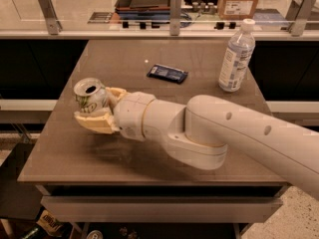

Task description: Move 7up can near blue plastic bottle

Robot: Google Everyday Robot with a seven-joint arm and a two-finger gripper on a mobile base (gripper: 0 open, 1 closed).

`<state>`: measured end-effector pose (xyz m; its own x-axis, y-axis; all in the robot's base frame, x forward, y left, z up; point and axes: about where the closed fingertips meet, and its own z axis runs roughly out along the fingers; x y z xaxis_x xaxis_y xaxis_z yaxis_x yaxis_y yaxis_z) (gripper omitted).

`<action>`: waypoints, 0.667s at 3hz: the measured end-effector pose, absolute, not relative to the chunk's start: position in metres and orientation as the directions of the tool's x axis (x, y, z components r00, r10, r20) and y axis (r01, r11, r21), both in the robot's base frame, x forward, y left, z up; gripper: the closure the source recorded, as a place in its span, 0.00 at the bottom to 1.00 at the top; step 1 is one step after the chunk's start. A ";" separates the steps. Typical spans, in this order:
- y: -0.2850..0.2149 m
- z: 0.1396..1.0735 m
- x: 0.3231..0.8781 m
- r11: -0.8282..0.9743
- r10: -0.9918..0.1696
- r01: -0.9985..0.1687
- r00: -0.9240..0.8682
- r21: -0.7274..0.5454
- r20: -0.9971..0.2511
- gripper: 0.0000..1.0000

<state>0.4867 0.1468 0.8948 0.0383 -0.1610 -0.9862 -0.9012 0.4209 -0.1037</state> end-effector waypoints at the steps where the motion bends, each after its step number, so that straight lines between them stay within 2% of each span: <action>1: 0.099 0.910 0.492 0.426 -0.181 -0.900 0.020 -0.096 -0.983 1.00; 2: 0.054 0.913 0.493 0.455 -0.215 -0.887 -0.018 -0.083 -0.976 1.00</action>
Offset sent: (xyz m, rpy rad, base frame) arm 0.0026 -0.1712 0.0163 -0.1164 0.1246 -0.1165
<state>0.4930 0.0535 0.9131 -0.0185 -0.2148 -0.9765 -0.8868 0.4545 -0.0832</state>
